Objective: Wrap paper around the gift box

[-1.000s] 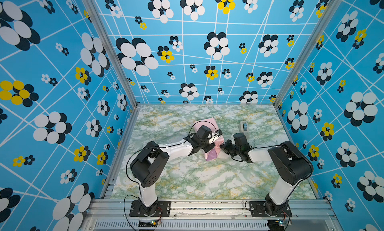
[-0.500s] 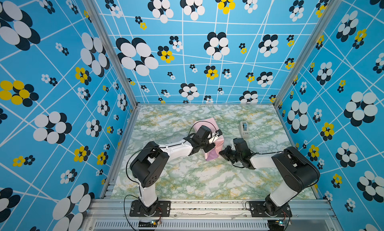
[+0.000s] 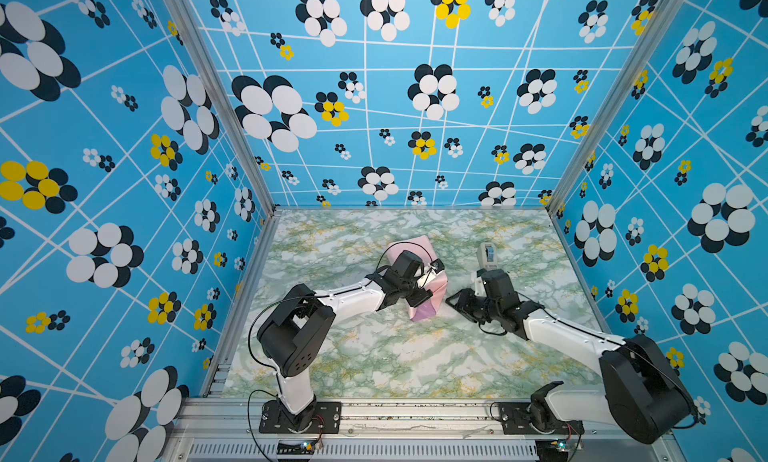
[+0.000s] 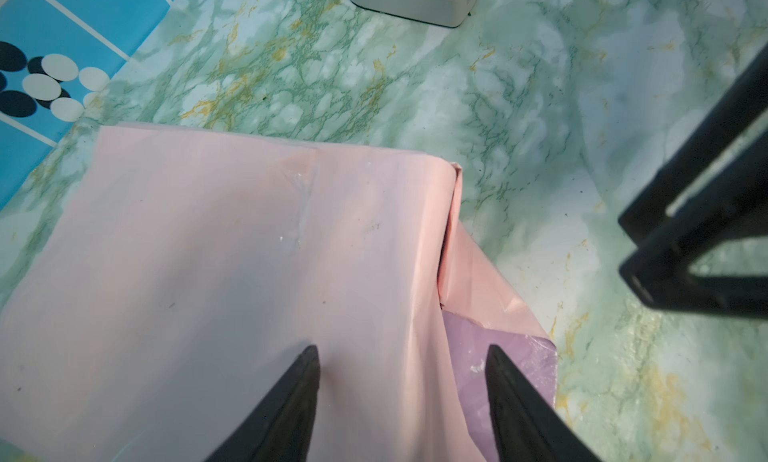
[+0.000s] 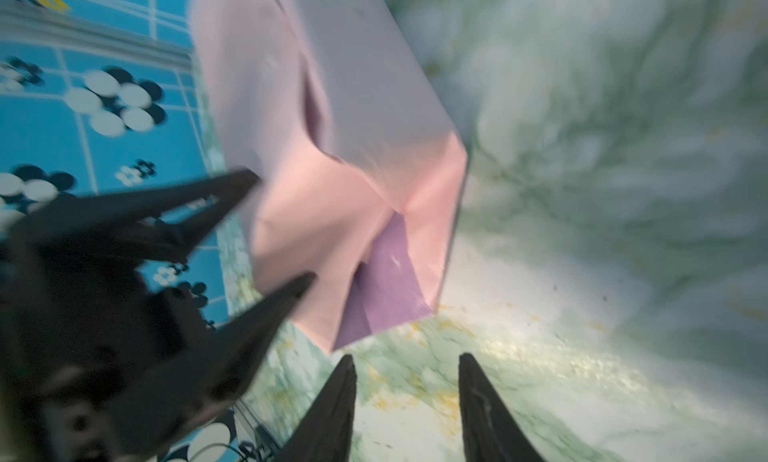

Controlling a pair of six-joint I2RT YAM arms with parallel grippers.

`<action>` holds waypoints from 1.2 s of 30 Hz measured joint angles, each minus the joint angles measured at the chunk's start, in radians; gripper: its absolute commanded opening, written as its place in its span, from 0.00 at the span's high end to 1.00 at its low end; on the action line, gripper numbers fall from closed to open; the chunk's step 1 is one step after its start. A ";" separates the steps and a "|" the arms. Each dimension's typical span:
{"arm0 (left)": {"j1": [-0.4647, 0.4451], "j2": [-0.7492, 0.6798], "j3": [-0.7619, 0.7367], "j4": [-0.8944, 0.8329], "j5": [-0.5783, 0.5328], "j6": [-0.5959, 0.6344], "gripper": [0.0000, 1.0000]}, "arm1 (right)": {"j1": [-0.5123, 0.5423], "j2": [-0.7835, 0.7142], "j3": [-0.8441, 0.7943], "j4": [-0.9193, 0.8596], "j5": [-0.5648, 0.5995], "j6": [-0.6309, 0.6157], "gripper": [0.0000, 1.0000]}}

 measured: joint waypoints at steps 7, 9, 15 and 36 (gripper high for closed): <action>0.004 -0.160 0.043 -0.078 0.000 -0.129 0.23 | -0.075 0.145 0.364 -0.211 -0.011 -0.206 0.39; 0.021 -0.219 0.043 -0.106 -0.005 -0.217 0.23 | -0.074 0.255 0.479 -0.263 -0.032 -0.252 0.38; 0.172 -0.308 -0.027 -0.150 0.018 -0.535 0.23 | -0.073 0.495 0.665 -0.392 -0.083 -0.358 0.40; 0.227 -0.053 -0.060 0.000 0.255 -0.810 0.27 | 0.017 0.367 0.407 -0.372 -0.169 -0.222 0.38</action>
